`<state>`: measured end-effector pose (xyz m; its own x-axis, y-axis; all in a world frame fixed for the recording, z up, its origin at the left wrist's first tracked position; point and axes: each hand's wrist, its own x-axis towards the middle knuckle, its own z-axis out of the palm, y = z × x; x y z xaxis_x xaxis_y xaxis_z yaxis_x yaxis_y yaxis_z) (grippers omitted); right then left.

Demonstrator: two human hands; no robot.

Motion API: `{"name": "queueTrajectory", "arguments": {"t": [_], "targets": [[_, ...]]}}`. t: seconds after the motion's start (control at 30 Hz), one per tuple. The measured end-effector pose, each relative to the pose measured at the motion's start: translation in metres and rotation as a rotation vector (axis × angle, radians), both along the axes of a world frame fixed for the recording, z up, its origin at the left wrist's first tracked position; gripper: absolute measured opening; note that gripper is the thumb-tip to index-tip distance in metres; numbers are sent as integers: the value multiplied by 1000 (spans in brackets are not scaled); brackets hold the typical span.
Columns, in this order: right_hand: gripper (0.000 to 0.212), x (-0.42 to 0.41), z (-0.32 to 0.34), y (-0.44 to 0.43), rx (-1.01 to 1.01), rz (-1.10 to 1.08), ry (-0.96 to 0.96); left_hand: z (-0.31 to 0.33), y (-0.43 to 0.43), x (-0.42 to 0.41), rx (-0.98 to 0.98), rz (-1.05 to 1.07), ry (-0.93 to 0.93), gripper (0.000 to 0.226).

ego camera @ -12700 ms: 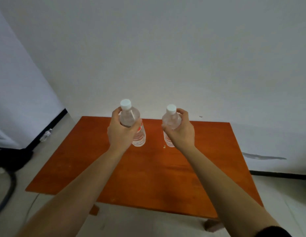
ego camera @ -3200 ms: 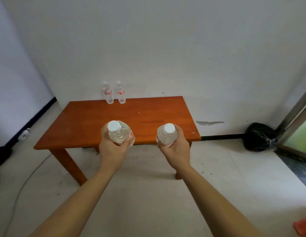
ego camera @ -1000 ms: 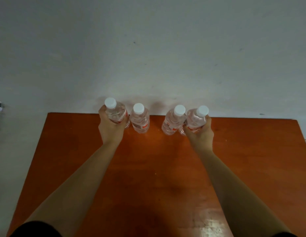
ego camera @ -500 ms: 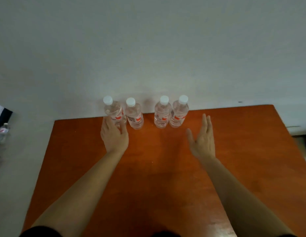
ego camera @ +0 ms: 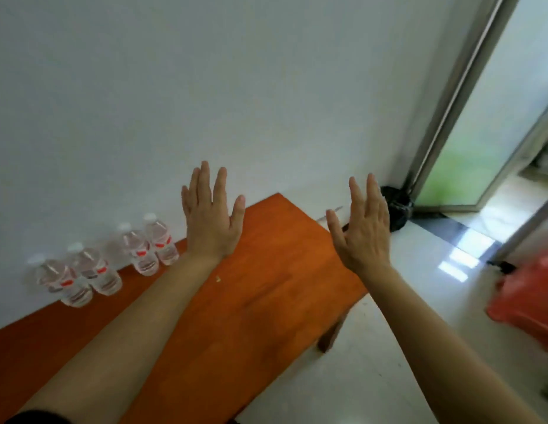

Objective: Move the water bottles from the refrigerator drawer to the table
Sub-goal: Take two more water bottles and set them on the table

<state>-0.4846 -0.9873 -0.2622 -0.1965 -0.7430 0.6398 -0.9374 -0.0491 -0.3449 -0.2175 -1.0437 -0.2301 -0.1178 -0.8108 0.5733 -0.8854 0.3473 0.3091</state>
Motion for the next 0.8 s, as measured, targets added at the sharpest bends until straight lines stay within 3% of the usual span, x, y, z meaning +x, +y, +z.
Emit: {"name": "queueTrajectory", "arguments": {"t": [0.33,0.53,0.8], "targets": [[75,-251,9,247,1,-525,-25,17,133,-305,-69,-555,-130,66],[78,-325,-20,307,26,-697,-112,-6,170,-438,-89,-732,-163,65],[77,-467,-31,353,190,-900,-9,-17,180,-630,-21,-959,-80,69]]}}
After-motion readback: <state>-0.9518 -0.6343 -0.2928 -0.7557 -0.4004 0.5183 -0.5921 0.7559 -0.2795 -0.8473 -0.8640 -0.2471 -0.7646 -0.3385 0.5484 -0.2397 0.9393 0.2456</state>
